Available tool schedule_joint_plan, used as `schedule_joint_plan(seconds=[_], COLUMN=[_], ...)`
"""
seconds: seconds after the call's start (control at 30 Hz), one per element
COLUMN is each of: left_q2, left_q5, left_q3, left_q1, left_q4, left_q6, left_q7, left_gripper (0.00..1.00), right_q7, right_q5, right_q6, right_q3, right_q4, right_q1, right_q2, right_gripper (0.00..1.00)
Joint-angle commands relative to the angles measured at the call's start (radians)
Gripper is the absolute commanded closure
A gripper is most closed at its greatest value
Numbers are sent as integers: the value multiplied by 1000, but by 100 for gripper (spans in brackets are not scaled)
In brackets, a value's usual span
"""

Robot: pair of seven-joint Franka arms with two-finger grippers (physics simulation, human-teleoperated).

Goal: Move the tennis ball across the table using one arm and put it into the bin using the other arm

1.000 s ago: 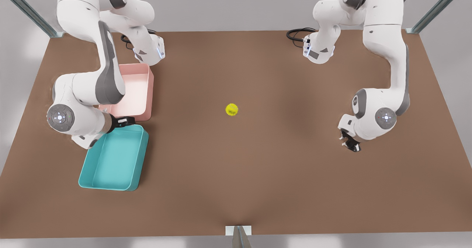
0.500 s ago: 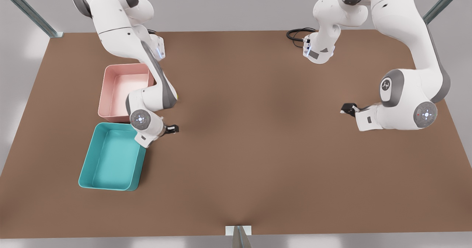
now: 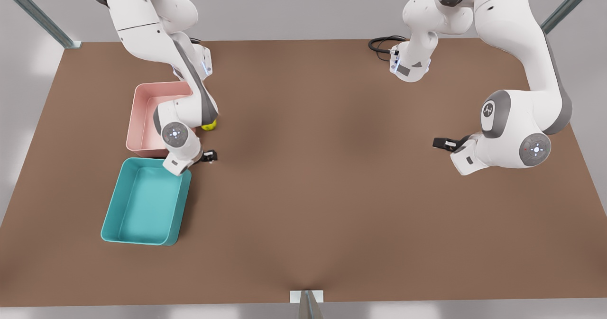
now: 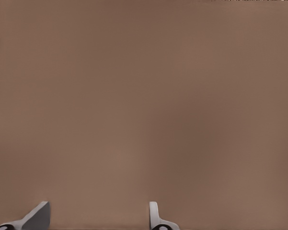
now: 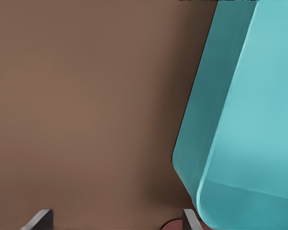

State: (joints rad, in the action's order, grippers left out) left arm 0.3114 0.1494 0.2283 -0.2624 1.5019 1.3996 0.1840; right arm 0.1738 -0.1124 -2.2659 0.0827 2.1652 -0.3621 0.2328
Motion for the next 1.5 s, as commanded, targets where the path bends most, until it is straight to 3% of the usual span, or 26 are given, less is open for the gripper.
schedule_joint_plan(seconds=[0.0, 0.6, 0.83, 1.47], left_q2=[-2, -2, 11, -28], left_q5=[-2, -2, 15, 50], left_q3=[0, -7, -6, -6], left_q1=[0, -3, 18, 37], left_q4=[0, 0, 1, 0], left_q6=[-5, -27, -166, -172], left_q7=[-239, -250, -247, -244], left_gripper=[0, 0, 0, 0], right_q7=[13, 21, 33, 188], right_q5=[-36, -144, -151, -141], right_q6=[-46, -119, -107, -290], right_q3=[2, 3, -1, -11], right_q4=[8, 7, 16, 389], right_q1=[0, 40, 34, -84], right_q2=[0, 59, 39, -168], right_gripper=[0, 0, 0, 0])
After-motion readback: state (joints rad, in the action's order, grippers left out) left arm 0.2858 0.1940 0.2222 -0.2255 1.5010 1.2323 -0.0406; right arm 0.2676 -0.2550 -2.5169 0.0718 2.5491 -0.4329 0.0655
